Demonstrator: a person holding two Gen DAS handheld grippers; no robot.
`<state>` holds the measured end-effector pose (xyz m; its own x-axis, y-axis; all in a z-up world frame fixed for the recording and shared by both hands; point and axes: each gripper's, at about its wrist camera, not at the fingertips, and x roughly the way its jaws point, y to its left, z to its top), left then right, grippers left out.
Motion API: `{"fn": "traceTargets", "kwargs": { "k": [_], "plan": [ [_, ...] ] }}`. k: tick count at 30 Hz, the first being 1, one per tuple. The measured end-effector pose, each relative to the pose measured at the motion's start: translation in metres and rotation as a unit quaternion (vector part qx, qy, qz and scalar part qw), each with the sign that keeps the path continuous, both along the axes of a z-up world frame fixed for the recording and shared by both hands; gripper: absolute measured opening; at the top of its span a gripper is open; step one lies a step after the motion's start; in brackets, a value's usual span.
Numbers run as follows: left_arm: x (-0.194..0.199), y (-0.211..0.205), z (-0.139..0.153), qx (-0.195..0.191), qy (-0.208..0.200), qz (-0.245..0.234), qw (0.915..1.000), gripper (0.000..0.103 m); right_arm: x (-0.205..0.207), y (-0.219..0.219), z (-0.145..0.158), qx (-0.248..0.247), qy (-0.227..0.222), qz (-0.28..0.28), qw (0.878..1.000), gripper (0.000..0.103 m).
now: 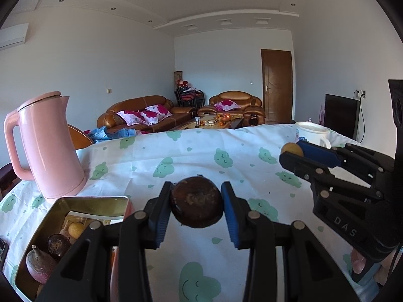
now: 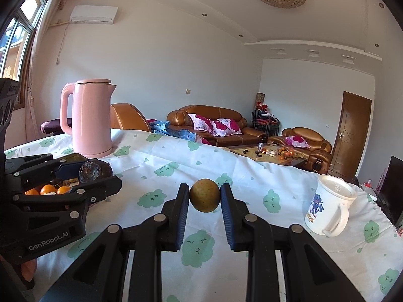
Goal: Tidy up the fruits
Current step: 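Carry the yellow fruit in the right tool over the tin while the left tool carries the dark fruit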
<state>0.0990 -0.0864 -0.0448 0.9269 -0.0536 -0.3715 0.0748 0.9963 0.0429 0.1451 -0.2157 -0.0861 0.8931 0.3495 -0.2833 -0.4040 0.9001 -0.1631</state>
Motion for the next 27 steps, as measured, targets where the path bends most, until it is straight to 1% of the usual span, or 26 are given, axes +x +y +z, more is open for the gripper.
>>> {"fn": "traceTargets", "kwargs": {
  "k": [15, 27],
  "plan": [
    [-0.022, 0.043, 0.006, -0.013, -0.008, 0.028, 0.9995, 0.040, -0.015, 0.043, 0.006, 0.000, 0.005, 0.043, 0.999, 0.027],
    [-0.038, 0.074, 0.012, -0.018, -0.013, 0.052, 0.9984, 0.040, -0.028, 0.079, 0.014, -0.005, -0.001, 0.079, 0.997, 0.027]
  ]
}}
